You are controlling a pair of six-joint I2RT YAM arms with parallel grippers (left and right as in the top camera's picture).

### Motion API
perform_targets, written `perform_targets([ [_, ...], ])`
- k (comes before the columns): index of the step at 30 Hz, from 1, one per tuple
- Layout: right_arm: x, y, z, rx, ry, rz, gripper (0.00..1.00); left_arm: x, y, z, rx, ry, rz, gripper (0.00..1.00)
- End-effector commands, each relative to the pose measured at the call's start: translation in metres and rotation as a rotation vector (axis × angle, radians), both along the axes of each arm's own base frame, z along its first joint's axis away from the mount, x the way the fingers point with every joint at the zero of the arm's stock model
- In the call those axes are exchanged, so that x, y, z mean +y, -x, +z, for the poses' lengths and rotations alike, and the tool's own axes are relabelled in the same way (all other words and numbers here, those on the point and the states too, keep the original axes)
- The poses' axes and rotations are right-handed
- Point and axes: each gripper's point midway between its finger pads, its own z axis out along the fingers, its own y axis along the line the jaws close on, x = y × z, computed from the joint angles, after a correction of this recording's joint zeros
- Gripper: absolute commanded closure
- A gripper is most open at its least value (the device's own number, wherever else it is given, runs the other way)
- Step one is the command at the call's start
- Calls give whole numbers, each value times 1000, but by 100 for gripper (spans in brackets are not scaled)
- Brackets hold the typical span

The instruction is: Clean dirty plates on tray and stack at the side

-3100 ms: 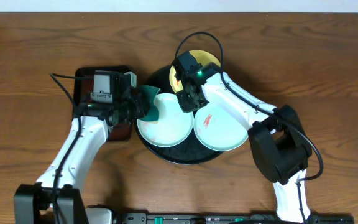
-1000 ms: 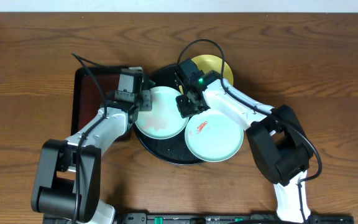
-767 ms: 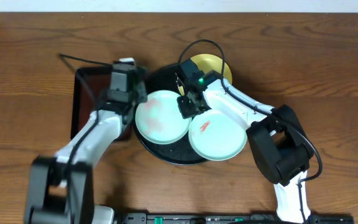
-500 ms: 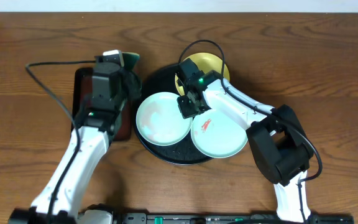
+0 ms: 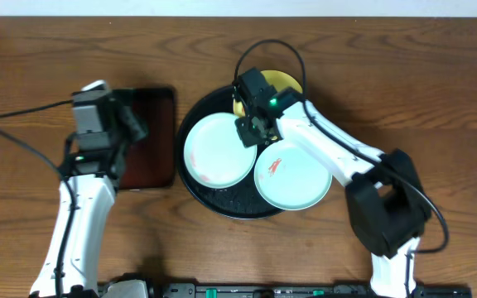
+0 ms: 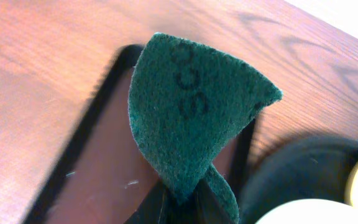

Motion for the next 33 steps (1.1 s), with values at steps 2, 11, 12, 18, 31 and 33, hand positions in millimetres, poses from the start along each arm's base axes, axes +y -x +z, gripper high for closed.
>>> perform_targets([
  [2, -8, -16, 40, -135, 28, -16, 99, 10, 3, 4, -22, 85, 21, 93],
  [11, -38, -32, 129, -478, 230, 2, 99, 17, -4, -12, 6, 89, 38, 93],
  [12, -40, -32, 138, -513, 258, 7, 99, 18, -6, -17, 13, 91, 38, 92],
  [18, -41, -29, 212, -816, 574, 98, 99, 16, -8, -53, 105, 120, 33, 92],
  [31, 31, 12, 261, -1049, 771, 347, 99, 14, -6, -65, 142, 131, 29, 93],
  [33, 31, 12, 261, -1050, 752, 329, 99, 14, -6, -65, 142, 131, 29, 92],
])
